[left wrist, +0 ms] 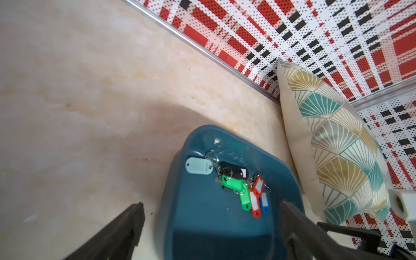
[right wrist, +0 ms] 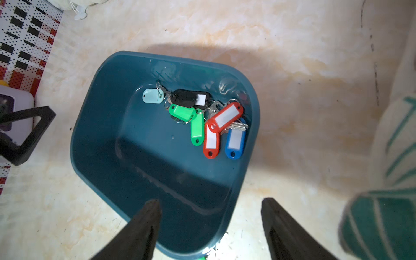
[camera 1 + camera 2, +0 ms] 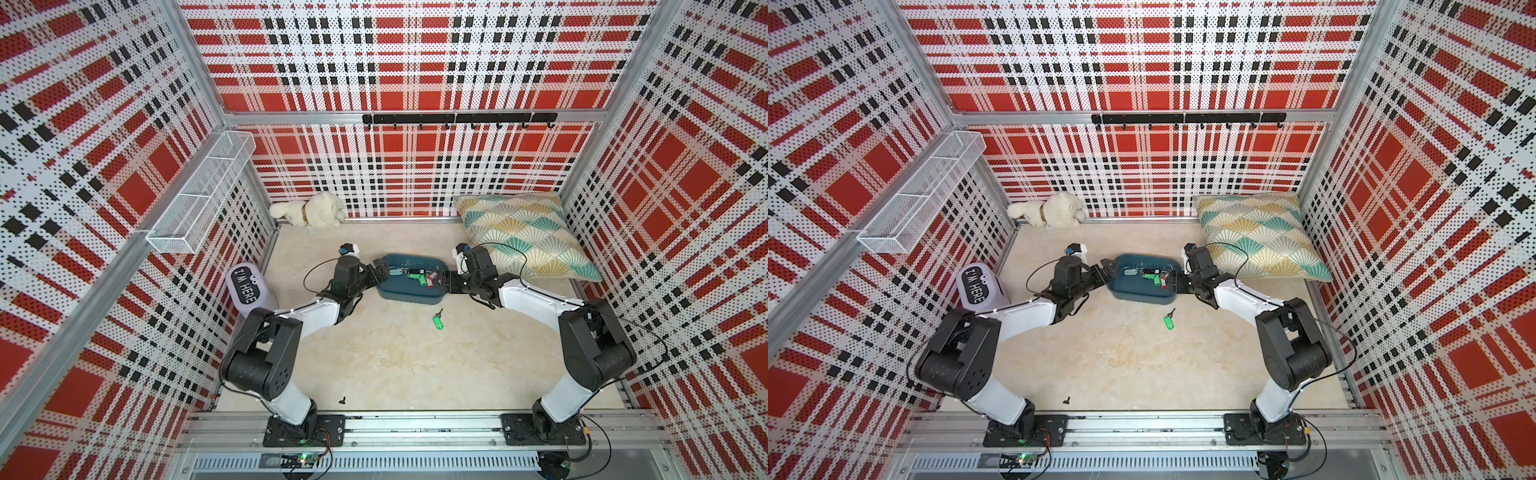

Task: Take the keys out of the storage box
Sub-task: Adjust the storage box at the center of the board.

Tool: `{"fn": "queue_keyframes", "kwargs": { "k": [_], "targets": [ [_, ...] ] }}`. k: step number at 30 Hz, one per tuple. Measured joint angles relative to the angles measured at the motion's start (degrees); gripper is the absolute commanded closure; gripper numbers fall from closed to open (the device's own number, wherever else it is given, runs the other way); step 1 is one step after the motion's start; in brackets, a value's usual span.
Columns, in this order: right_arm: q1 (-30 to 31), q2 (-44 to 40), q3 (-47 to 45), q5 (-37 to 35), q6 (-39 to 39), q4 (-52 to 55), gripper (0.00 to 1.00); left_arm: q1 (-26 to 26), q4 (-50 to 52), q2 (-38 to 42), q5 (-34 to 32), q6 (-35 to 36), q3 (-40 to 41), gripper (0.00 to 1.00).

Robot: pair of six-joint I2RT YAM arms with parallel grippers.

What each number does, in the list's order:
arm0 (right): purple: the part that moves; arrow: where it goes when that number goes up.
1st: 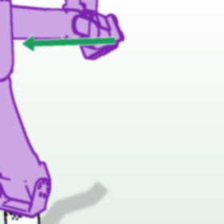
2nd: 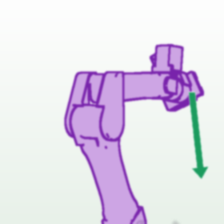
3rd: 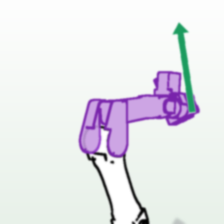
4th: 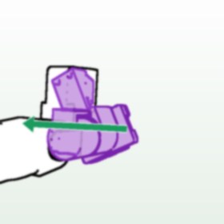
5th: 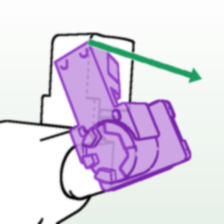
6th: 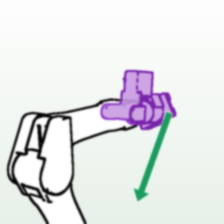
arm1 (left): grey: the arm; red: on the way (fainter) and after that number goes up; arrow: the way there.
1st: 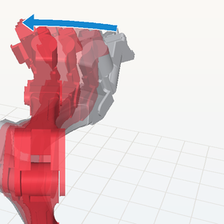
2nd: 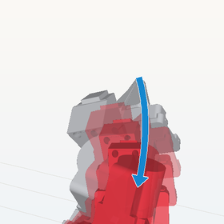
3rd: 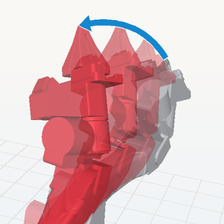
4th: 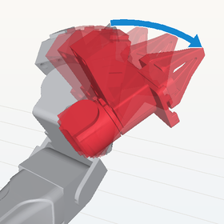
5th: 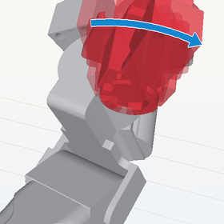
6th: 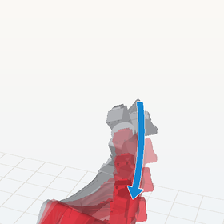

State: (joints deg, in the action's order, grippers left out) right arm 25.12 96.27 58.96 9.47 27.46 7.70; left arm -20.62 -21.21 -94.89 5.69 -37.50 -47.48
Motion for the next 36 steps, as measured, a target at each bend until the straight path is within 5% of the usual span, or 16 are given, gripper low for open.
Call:
{"fn": "queue_keyframes", "kwargs": {
  "k": [27, 36],
  "targets": [
    [0.0, 12.0, 13.0, 2.0, -1.8, 1.7, 0.26, -6.1, -4.5, 1.6, 0.3, -2.2, 6.2, 0.0],
    [1.4, 9.4, 13.8, -7.6, -4.0, 9.3, 0.23, -1.0, 1.9, 9.4, 0.0, -1.8, 6.9, 0.01]
  ]
}}
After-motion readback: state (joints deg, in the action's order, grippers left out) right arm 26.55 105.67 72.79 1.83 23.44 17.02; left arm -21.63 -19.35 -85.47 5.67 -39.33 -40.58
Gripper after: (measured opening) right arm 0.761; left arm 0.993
